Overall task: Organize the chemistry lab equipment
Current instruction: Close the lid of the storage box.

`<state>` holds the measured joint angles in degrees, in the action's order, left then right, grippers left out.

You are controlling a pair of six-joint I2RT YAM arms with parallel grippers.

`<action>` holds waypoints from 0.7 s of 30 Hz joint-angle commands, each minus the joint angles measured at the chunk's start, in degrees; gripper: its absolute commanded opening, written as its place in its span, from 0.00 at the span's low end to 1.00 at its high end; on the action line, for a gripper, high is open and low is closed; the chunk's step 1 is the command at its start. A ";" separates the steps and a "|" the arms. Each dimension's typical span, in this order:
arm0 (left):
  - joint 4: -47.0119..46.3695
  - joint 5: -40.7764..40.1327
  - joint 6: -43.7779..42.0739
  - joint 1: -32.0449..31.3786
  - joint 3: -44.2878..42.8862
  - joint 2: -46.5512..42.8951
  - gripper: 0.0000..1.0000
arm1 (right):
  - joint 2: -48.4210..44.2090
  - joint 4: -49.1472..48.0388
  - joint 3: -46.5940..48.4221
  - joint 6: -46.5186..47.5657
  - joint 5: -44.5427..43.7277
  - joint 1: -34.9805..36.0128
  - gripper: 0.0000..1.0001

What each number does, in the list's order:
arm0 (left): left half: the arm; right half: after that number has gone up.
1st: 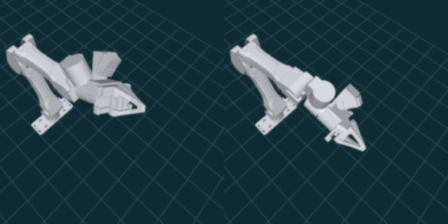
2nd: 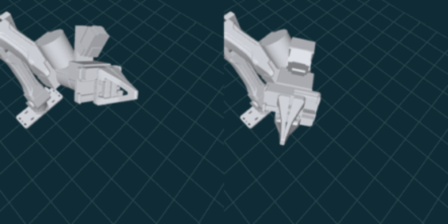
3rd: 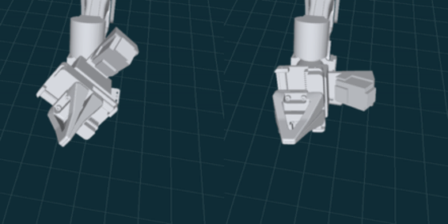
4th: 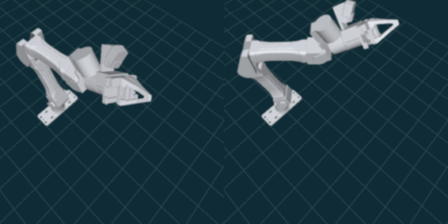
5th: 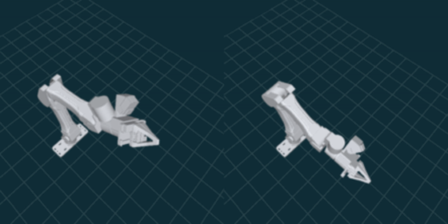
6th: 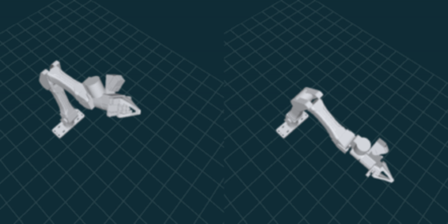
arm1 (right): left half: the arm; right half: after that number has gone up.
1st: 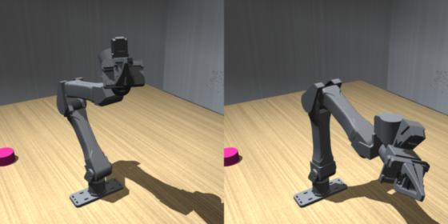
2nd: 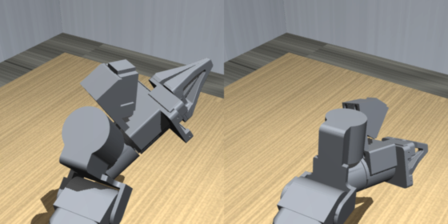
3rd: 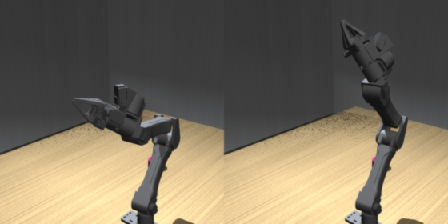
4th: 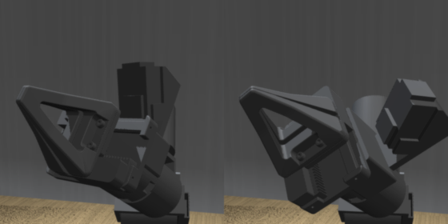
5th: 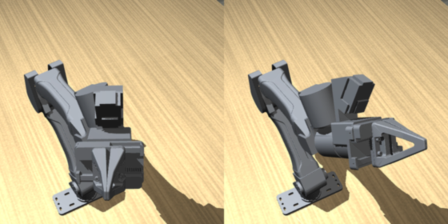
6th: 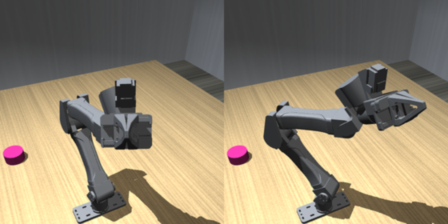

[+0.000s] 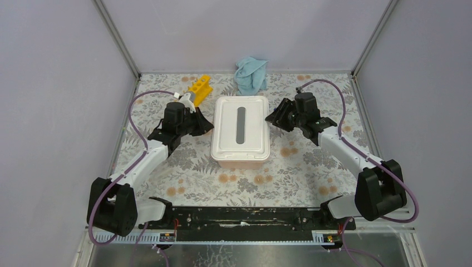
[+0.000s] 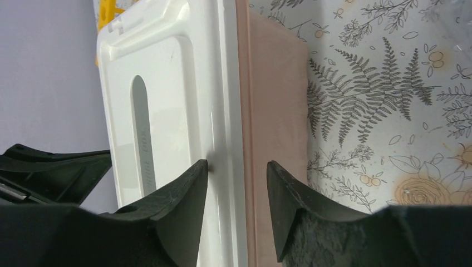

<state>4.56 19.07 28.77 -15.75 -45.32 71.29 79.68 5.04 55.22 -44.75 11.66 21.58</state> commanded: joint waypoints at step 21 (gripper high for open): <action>0.46 -0.38 -0.80 -2.53 -1.69 1.85 0.19 | 1.57 3.76 1.30 4.21 -1.08 0.64 0.51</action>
<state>4.78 18.17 28.77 -17.23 -46.24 72.31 80.03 8.29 55.33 -41.95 11.20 21.67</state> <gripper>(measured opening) 0.193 0.514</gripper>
